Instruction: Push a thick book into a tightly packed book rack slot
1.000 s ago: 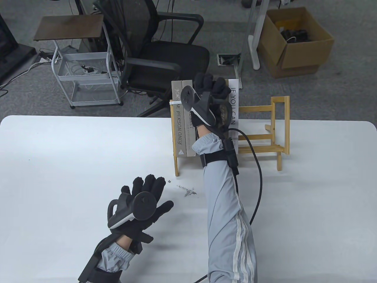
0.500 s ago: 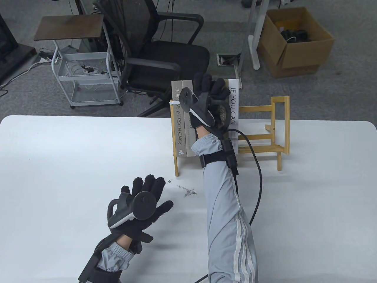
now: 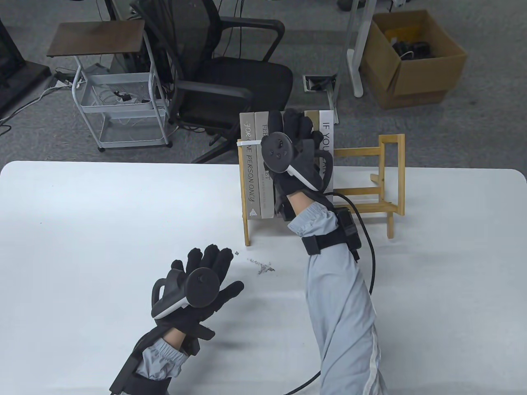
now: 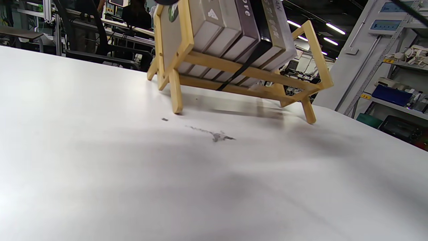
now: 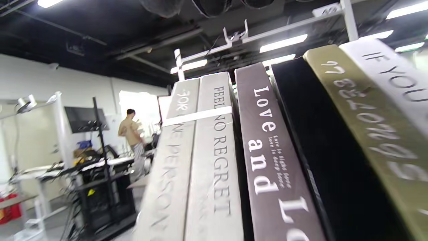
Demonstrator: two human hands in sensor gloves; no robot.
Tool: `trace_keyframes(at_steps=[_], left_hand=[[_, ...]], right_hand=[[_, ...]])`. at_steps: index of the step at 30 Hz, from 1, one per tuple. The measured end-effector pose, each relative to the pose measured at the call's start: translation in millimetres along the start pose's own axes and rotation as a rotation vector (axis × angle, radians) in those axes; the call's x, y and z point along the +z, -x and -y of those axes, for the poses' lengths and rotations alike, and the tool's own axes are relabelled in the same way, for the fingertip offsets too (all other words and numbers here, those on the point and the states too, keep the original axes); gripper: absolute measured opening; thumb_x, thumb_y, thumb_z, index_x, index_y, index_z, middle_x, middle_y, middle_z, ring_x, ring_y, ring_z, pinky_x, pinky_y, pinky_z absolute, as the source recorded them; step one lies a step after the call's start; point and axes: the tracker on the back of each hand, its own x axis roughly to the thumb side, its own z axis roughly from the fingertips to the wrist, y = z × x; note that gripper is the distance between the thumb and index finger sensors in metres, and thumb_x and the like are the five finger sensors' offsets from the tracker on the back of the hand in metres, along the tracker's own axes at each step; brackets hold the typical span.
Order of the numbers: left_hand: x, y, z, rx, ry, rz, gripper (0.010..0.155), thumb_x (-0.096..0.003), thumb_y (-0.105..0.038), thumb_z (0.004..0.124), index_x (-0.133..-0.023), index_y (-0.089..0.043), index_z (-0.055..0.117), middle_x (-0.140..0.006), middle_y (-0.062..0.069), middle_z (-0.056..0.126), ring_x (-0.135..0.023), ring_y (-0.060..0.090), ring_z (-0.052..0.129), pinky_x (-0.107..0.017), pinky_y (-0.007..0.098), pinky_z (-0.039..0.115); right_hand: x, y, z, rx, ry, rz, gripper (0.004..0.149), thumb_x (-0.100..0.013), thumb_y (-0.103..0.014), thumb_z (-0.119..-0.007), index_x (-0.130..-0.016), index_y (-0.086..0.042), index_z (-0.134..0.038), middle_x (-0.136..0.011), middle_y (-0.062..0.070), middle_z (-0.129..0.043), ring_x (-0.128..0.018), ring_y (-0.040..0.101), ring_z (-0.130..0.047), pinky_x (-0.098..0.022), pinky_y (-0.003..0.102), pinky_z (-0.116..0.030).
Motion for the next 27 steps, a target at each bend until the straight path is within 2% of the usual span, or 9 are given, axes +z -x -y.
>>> trace_keyframes(at_steps=[4,8,11,17,21,27], left_hand=[[-0.2,-0.3,1.2,0.004,0.0,0.007,0.08,-0.0653,-0.068,0.05,-0.124,-0.022,0.02,-0.131,0.024,0.025,-0.115,0.063,0.028,-0.072,0.084,0.026],[-0.8,-2.6,3.5,-0.004,0.007,0.014,0.08,-0.0652,-0.068,0.05,-0.124,-0.023,0.02,-0.131,0.023,0.025,-0.115,0.063,0.028,-0.072,0.084,0.026],[-0.4,-5.3,4.1,-0.007,0.007,0.021,0.08,-0.0652,-0.068,0.05,-0.124,-0.023,0.02,-0.131,0.023,0.025,-0.115,0.063,0.027,-0.072,0.084,0.026],[1.6,-8.4,2.5,-0.011,-0.004,0.032,0.08,-0.0652,-0.068,0.05,-0.124,-0.023,0.02,-0.131,0.023,0.025,-0.115,0.063,0.027,-0.072,0.084,0.026],[3.1,-8.2,0.6,-0.012,-0.018,0.033,0.08,-0.0653,-0.068,0.05,-0.124,-0.023,0.02,-0.131,0.024,0.025,-0.115,0.063,0.027,-0.072,0.084,0.026],[7.3,-8.6,-4.1,-0.006,-0.043,0.038,0.08,-0.0651,-0.068,0.05,-0.124,-0.023,0.02,-0.131,0.024,0.025,-0.115,0.063,0.027,-0.072,0.084,0.026]], right_hand=[[38.6,2.7,24.6,-0.006,-0.129,0.011,0.067,-0.069,-0.037,-0.055,-0.121,0.002,-0.038,-0.121,0.041,-0.029,-0.099,0.073,-0.026,-0.062,0.084,-0.024],[83.3,11.5,37.6,-0.042,-0.158,0.052,0.068,-0.069,-0.039,-0.054,-0.122,0.0,-0.035,-0.122,0.04,-0.029,-0.099,0.073,-0.026,-0.061,0.085,-0.023],[109.8,19.9,35.9,-0.078,-0.162,0.076,0.068,-0.069,-0.04,-0.053,-0.122,-0.002,-0.033,-0.122,0.04,-0.026,-0.099,0.074,-0.024,-0.06,0.086,-0.02],[149.6,40.3,6.6,-0.139,-0.178,0.117,0.07,-0.069,-0.042,-0.052,-0.123,-0.004,-0.029,-0.123,0.039,-0.02,-0.098,0.074,-0.018,-0.056,0.086,-0.015],[165.1,43.6,-13.3,-0.106,-0.166,0.13,0.072,-0.069,-0.044,-0.052,-0.123,-0.005,-0.028,-0.124,0.038,-0.019,-0.099,0.074,-0.018,-0.056,0.086,-0.014],[185.2,43.1,-43.5,-0.206,-0.182,0.184,0.072,-0.069,-0.046,-0.052,-0.123,-0.006,-0.027,-0.124,0.037,-0.019,-0.1,0.073,-0.018,-0.056,0.086,-0.014]])
